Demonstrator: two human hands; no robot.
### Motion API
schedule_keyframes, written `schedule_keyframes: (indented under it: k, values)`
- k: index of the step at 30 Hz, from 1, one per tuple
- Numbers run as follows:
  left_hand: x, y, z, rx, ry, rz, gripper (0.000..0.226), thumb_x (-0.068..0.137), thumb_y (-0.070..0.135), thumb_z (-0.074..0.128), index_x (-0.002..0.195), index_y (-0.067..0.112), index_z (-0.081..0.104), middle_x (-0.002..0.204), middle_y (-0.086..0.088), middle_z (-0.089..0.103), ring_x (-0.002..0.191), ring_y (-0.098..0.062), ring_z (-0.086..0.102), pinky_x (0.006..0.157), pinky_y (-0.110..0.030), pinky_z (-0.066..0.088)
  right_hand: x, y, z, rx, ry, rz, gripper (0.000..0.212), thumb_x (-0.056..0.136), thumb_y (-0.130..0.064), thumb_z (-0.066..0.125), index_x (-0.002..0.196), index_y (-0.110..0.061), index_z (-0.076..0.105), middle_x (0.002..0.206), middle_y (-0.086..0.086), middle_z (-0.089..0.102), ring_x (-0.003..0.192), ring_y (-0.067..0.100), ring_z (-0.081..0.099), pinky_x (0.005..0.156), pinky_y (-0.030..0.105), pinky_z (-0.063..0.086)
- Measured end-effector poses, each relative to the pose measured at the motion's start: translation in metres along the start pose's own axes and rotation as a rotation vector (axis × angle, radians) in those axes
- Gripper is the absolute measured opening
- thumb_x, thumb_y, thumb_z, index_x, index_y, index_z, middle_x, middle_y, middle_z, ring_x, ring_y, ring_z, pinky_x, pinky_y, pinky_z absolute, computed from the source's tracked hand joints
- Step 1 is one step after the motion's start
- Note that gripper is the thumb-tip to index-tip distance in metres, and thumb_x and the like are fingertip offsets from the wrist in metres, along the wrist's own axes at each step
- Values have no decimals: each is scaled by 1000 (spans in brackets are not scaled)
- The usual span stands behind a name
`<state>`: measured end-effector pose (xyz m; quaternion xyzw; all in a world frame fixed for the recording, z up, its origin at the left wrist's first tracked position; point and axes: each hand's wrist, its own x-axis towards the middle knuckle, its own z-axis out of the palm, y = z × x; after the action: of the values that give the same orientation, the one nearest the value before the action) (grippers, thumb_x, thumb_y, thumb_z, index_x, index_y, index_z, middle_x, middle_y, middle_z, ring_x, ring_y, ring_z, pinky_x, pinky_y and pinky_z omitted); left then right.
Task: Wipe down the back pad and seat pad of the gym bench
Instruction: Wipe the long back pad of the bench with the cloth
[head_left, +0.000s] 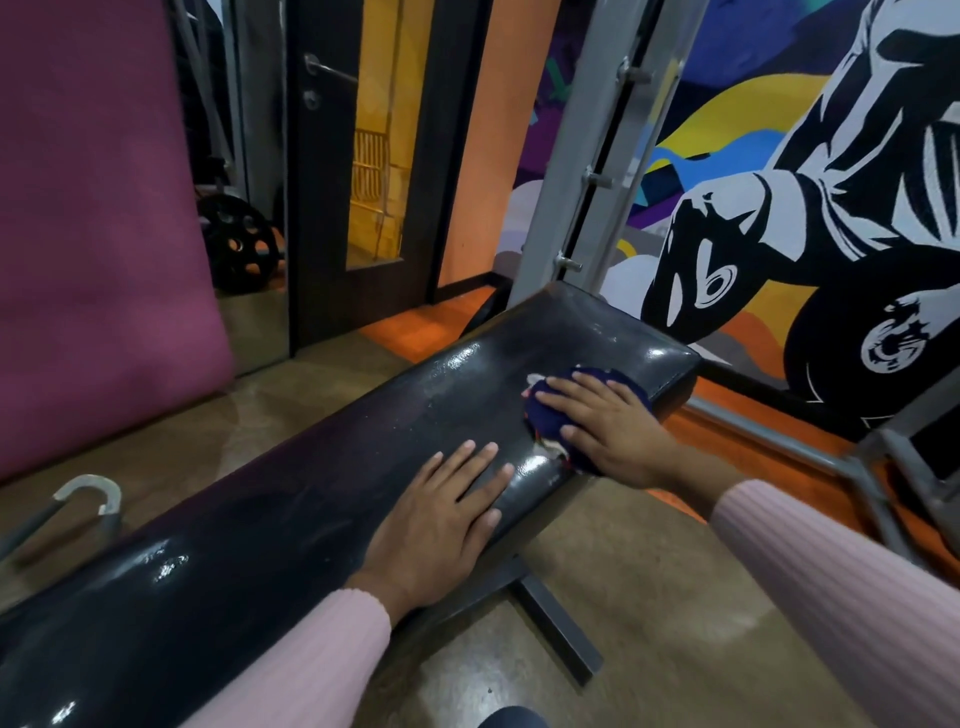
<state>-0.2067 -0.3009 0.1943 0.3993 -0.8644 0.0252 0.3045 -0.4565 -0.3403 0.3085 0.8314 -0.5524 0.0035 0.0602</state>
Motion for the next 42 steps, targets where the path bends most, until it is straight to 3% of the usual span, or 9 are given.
schedule_keyframes:
  k: [4,11,18,24,28,32,35,39,42]
  values:
    - [1,-1,2,-9,5,-1,45,101,36,30,145,26,34,154,0,30,144,-16,19,115,-40,23,26,-14,-1,-12,34,126,54,96,-45,21,149,-39,19,160,-12,14,148,15,4,117,44,1]
    - [-1,0,1,-8,12,4,46,101,37,29,145,28,34,155,1,28,144,-15,17,116,-39,20,-24,-31,20,10,42,-100,50,100,-42,25,149,-42,15,159,-17,11,147,9,-1,117,39,-2]
    - [-3,2,-1,-113,185,-75,35,94,24,49,126,10,53,138,-8,47,135,-20,35,110,-40,34,8,-36,7,35,47,149,60,90,-45,18,149,-37,21,160,-11,13,148,15,2,117,45,-1]
    - [-5,4,0,-104,220,-96,34,94,20,44,124,9,55,134,-9,49,130,-20,40,109,-36,35,-28,-60,29,13,29,-97,55,95,-45,17,150,-41,15,159,-18,6,147,8,-5,116,37,-5]
    - [-5,4,-1,-123,242,-94,29,94,17,46,120,9,57,130,-9,51,126,-20,44,105,-33,38,-29,-32,16,38,21,-11,53,96,-44,22,148,-44,15,159,-20,7,145,3,-7,117,36,-5]
    - [-4,4,-3,-112,261,-97,24,90,16,49,109,9,60,117,-8,54,110,-21,50,92,-35,45,9,-52,15,-4,26,105,61,90,-45,16,150,-36,20,160,-12,11,148,16,2,117,43,0]
    - [-5,5,-4,-99,284,-90,21,88,15,47,105,11,60,113,-7,54,104,-20,51,89,-34,44,11,-84,25,-42,30,10,64,89,-47,9,150,-34,20,160,-10,13,148,19,4,117,44,1]
    - [-9,7,-5,-60,325,-103,24,90,13,42,105,11,60,112,-7,56,105,-20,54,89,-35,47,-18,-82,23,0,-6,-112,51,101,-39,24,151,-37,14,160,-14,6,148,12,-3,116,38,-6]
    - [-12,8,-4,-41,331,-111,28,88,14,39,108,10,59,113,-9,56,107,-23,54,89,-39,47,-11,-63,15,-25,-31,-61,51,102,-38,28,150,-40,14,160,-16,6,147,10,-3,118,39,-3]
